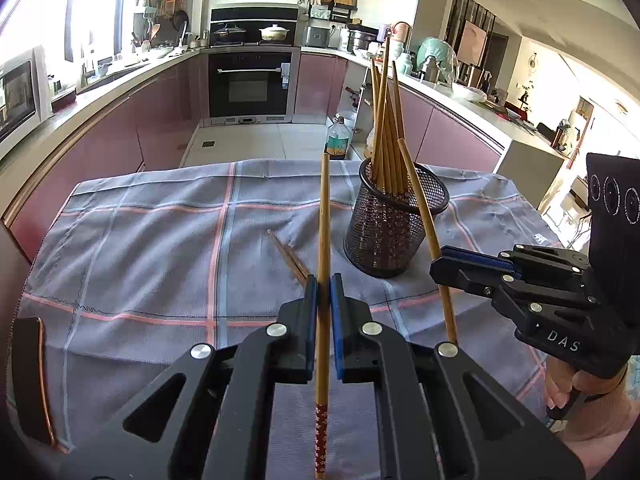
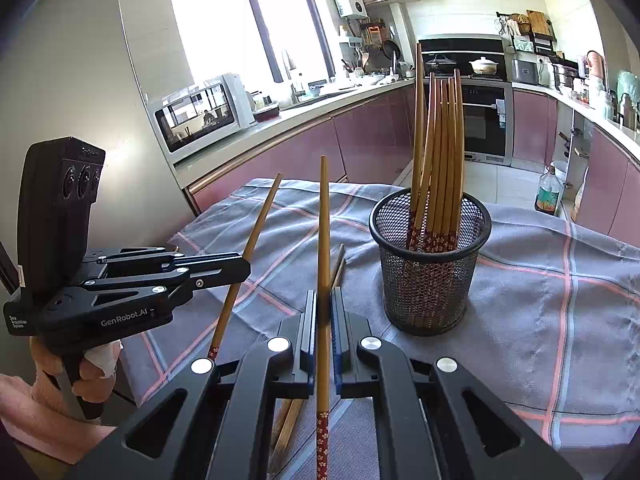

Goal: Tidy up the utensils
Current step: 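Lift the chopstick upright and lower it into the black mesh cup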

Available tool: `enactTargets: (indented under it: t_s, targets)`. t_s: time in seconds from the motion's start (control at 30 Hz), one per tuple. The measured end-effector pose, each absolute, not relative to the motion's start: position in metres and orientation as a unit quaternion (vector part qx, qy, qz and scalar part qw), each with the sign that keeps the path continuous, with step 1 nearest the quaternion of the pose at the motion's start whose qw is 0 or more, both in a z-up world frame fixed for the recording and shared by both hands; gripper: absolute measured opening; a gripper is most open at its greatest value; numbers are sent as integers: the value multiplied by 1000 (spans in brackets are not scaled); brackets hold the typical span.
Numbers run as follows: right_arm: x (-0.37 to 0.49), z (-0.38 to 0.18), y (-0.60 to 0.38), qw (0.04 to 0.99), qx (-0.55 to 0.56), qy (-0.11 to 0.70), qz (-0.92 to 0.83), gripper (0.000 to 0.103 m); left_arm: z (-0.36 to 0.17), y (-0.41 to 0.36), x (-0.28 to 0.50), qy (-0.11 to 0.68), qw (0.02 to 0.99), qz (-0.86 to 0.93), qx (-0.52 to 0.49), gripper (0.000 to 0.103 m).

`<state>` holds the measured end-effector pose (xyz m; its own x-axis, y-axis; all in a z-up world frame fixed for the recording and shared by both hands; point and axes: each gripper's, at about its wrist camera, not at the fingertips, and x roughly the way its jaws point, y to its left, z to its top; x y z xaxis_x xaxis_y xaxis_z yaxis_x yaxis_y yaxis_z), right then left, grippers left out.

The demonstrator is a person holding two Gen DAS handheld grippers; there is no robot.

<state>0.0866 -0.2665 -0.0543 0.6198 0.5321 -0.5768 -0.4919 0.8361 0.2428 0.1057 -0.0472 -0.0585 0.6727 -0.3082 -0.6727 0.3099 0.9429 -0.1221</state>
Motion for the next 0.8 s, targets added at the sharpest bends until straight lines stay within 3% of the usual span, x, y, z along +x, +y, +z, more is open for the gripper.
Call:
enactTargets:
  t_s: [0.8]
  targets:
    - [92,-10,-299,926,46,264,265,5,-8,-52,98,311,925,-219,-19,7]
